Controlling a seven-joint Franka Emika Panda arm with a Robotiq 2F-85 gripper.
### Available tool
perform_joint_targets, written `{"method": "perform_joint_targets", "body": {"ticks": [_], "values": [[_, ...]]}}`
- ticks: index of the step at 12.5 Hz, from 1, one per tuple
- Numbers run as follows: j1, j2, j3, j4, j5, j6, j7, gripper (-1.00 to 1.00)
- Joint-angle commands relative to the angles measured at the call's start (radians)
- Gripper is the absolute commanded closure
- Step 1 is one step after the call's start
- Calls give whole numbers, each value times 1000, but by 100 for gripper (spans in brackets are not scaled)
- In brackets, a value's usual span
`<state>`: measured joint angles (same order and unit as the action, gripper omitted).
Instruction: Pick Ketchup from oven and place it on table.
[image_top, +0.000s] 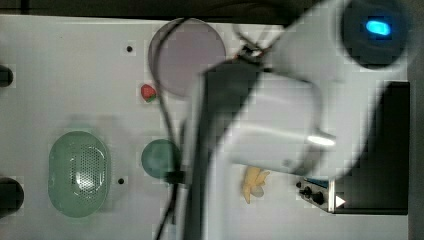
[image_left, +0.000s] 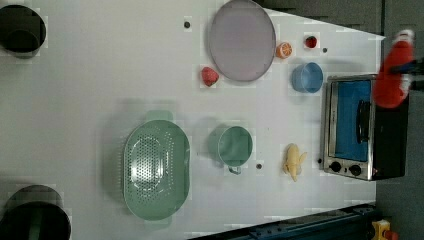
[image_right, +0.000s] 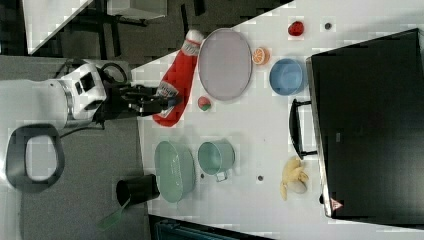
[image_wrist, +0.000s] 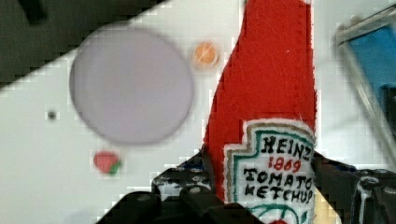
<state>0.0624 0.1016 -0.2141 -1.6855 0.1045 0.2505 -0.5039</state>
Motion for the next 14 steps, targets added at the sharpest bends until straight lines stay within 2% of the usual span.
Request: {"method": "perform_joint_targets", "body": {"ticks": [1, 6, 11, 14], "values": [[21, 24, 42, -128, -35, 15, 58, -29], [50, 26, 89, -349, -53, 250, 157, -29], [44, 96, 73, -540, -53, 459, 157, -29], [43, 137, 70, -651, -53, 672, 157, -29]]}}
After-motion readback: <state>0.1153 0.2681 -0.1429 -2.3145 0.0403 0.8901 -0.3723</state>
